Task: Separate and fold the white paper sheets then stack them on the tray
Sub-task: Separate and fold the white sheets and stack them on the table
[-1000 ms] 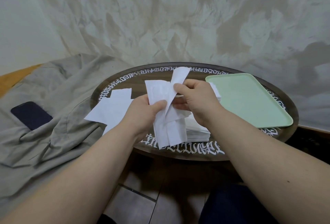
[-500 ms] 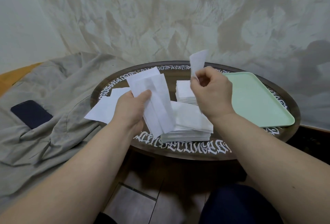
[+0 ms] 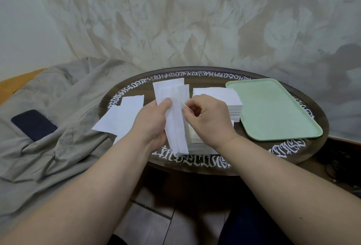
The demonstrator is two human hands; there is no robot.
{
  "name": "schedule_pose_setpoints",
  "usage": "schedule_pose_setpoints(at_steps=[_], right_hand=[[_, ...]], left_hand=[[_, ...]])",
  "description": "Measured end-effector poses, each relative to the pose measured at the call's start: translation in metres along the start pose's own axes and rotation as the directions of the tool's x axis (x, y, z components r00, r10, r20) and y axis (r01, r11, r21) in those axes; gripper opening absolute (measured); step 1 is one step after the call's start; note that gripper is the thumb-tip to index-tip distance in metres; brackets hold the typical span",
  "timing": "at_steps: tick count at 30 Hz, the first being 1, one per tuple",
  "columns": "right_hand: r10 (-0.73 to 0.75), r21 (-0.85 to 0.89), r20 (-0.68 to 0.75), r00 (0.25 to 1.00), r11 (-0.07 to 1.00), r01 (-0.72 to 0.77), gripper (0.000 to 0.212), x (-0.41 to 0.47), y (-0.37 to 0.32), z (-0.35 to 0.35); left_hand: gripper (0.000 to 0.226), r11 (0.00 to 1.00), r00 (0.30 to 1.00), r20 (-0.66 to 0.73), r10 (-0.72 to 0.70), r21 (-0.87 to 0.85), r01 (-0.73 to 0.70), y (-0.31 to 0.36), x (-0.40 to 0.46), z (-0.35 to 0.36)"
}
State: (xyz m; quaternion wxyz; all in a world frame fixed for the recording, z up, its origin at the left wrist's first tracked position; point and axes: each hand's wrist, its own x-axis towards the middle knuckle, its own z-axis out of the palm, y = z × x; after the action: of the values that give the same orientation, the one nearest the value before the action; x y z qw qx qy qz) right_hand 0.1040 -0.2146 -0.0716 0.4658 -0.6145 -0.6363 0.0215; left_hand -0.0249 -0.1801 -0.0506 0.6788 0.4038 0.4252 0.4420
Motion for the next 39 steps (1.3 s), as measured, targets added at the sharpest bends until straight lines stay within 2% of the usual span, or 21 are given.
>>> schedule_pose_setpoints(at_steps=[3,6,8,12,21,27,31,33,36,39], right_hand=[[-0.048,-0.015,0.022,0.999,0.999,0.049,0.012,-0.002,-0.004,0.005],[-0.022,-0.006,0.065,0.998,1.0,0.022,0.01,-0.001,-0.004,0.006],[-0.013,0.007,0.069,0.998,1.0,0.012,0.01,0.0,-0.004,0.007],[-0.034,0.043,0.023,0.999,0.999,0.033,0.015,-0.001,-0.005,0.009],[-0.006,0.098,-0.013,1.0,0.995,0.007,0.019,-0.003,-0.009,0.009],[0.008,0.171,0.104,0.995,0.985,-0.026,0.017,-0.002,-0.014,0.005],[0.013,0.207,0.225,0.974,0.977,-0.061,0.015,-0.003,-0.012,0.002],[0.025,0.18,0.175,0.984,0.982,-0.057,0.015,-0.004,-0.007,-0.001],[-0.047,0.006,-0.016,0.999,0.999,0.047,0.026,0.001,-0.001,-0.006],[-0.059,-0.02,0.023,0.998,0.998,0.059,0.03,0.008,-0.002,-0.013]], left_hand=[[0.023,0.998,0.998,0.062,-0.023,-0.052,0.026,-0.002,-0.003,0.003],[0.041,0.985,0.978,0.176,-0.108,-0.116,0.13,-0.001,-0.008,0.003],[0.045,0.983,0.972,0.209,-0.111,-0.12,0.138,0.0,-0.009,0.001],[0.037,0.985,0.985,0.16,-0.069,-0.145,0.093,-0.003,-0.008,0.0],[0.04,0.995,0.987,0.156,-0.023,-0.092,0.037,-0.006,-0.009,0.0],[0.038,0.996,0.984,0.179,0.004,-0.093,0.013,-0.009,-0.008,0.001],[0.025,0.994,0.984,0.178,0.004,-0.105,0.015,-0.007,-0.007,-0.004],[0.025,0.994,0.985,0.17,-0.006,-0.104,0.024,-0.005,-0.007,-0.008],[0.022,0.997,0.983,0.182,-0.021,-0.069,0.035,-0.003,-0.007,-0.011],[0.021,0.999,0.984,0.179,-0.026,0.042,0.018,-0.001,-0.005,-0.013]])
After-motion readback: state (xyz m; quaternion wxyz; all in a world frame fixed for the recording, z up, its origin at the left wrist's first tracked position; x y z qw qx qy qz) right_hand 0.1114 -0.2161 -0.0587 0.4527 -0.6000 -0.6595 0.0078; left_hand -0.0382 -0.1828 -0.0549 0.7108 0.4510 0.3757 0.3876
